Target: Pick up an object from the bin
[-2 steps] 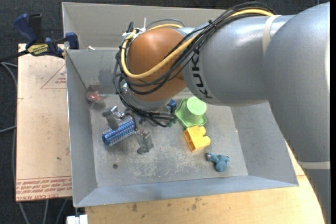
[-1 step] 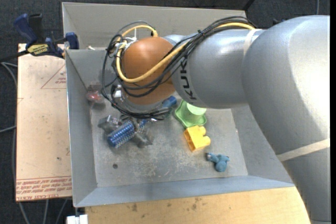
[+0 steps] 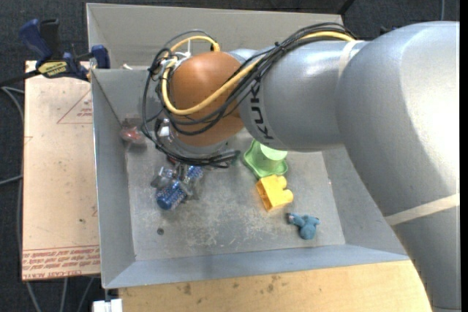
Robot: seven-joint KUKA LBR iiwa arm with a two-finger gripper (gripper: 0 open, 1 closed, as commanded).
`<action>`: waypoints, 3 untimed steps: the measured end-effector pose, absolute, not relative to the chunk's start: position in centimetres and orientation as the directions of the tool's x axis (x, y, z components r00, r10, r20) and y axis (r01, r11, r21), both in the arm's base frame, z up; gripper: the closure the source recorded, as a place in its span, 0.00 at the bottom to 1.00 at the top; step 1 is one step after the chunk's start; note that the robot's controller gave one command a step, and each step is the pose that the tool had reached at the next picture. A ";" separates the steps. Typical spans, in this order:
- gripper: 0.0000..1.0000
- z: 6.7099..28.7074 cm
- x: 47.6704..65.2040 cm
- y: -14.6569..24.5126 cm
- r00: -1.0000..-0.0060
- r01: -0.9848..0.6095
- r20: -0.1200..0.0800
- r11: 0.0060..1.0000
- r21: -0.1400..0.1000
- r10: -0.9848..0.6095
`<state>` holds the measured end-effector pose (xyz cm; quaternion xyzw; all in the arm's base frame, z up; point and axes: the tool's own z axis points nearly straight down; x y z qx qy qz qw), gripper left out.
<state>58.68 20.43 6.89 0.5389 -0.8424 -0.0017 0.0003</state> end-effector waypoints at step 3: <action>1.00 24.2 56.8 19.0 -0.333 -0.943 -0.008 0.333 -0.007 -0.943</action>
Offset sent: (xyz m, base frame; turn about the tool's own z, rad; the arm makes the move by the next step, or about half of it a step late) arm -0.0460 0.0036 0.1667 -0.0014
